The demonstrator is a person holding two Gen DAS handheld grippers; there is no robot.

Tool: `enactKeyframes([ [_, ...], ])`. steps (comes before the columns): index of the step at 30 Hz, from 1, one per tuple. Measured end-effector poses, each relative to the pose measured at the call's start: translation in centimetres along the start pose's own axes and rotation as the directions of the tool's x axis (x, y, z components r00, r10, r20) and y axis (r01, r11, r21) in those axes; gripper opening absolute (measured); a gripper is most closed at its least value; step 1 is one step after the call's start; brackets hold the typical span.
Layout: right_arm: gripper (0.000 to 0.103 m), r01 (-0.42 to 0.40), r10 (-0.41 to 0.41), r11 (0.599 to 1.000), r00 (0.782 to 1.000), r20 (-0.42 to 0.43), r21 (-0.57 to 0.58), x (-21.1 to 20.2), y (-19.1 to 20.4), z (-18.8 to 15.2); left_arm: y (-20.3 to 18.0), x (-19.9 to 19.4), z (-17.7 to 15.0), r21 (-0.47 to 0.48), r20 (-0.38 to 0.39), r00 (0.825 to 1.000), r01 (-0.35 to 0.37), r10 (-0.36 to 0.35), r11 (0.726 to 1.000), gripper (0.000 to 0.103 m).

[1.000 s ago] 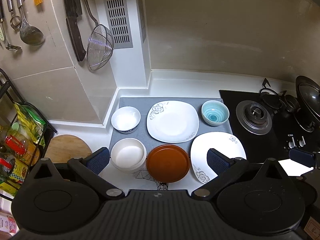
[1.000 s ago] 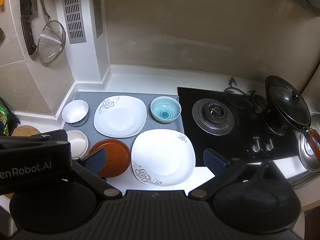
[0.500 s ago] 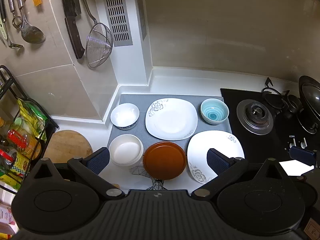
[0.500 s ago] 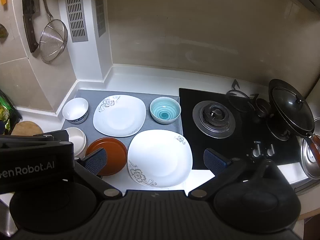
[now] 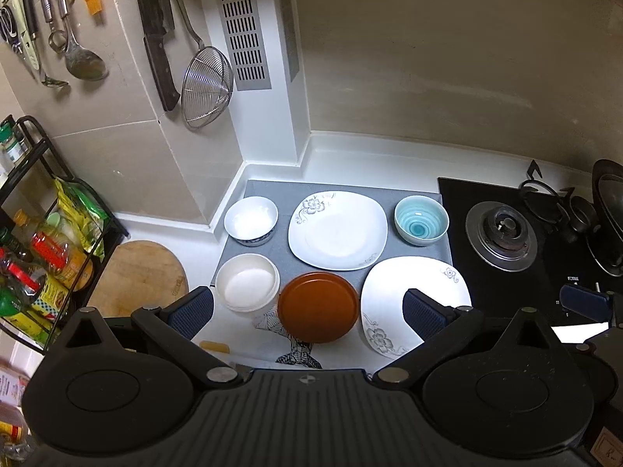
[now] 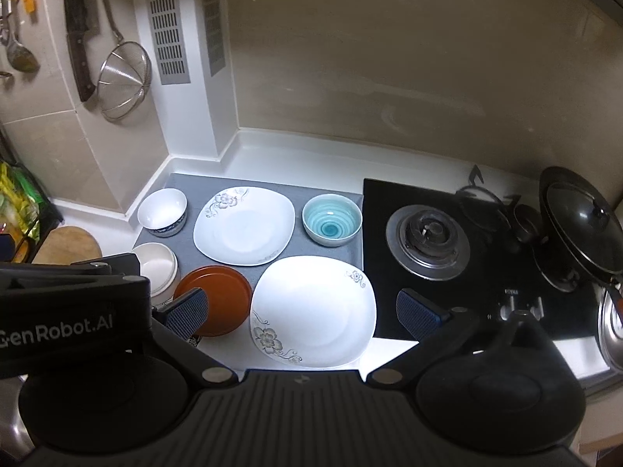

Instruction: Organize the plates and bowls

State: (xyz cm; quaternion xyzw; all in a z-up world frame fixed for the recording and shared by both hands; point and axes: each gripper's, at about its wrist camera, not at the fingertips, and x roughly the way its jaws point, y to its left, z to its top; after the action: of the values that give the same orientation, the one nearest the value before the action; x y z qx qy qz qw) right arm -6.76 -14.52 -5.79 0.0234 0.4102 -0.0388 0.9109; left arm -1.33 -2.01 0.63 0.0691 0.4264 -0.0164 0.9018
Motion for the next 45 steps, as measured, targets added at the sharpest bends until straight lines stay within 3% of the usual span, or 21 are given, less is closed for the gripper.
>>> enactKeyframes([
  [24, 0.103, -0.102, 0.102, 0.992, 0.995, -0.007, -0.073, 0.1, -2.0, -2.8, -1.8, -0.6, -3.4, -0.059, -0.024, 0.999, -0.04, 0.038, 0.997, 0.103],
  [29, 0.103, -0.163, 0.168, 0.978, 0.985, 0.028, -0.132, 3.0, -2.6, -4.9, -0.7, 3.6, -5.8, -0.108, -0.058, 0.996, 0.063, -0.069, 0.992, 0.103],
  [33, 0.103, -0.138, 0.151, 0.976, 0.986, 0.069, -0.168, 7.7, -3.5, -7.6, 1.1, 9.0, -9.7, -0.198, -0.077, 0.99, 0.098, -0.115, 0.975, 0.103],
  [35, 0.103, -0.183, 0.208, 0.965, 0.971, 0.119, -0.19, 9.6, -4.8, -8.8, 1.9, 12.1, -11.1, -0.23, -0.134, 0.978, 0.128, -0.162, 0.965, 0.102],
  [37, 0.103, -0.281, 0.305, 0.945, 0.941, 0.144, -0.168, 10.9, -6.8, -9.7, 2.3, 15.2, -11.9, -0.222, -0.205, 0.957, 0.16, -0.207, 0.962, 0.092],
  [39, 0.103, -0.295, 0.306, 0.949, 0.946, 0.105, -0.11, 12.9, -8.4, -9.7, 2.5, 18.0, -12.3, -0.224, -0.256, 0.934, 0.193, -0.249, 0.955, 0.082],
  [42, 0.103, -0.289, 0.29, 0.957, 0.956, 0.042, -0.035, 15.9, -10.0, -9.9, 2.6, 22.1, -12.0, -0.233, -0.28, 0.903, 0.267, -0.327, 0.935, 0.081],
  [43, 0.103, -0.246, 0.246, 0.969, 0.969, 0.034, 0.005, 16.8, -10.5, -10.1, 2.6, 23.5, -11.6, -0.253, -0.28, 0.883, 0.311, -0.377, 0.916, 0.08],
  [45, 0.101, -0.176, 0.178, 0.971, 0.984, -0.001, 0.161, 19.0, -12.2, -10.5, 3.0, 26.7, -10.7, -0.324, -0.285, 0.826, 0.394, -0.486, 0.86, 0.075],
])
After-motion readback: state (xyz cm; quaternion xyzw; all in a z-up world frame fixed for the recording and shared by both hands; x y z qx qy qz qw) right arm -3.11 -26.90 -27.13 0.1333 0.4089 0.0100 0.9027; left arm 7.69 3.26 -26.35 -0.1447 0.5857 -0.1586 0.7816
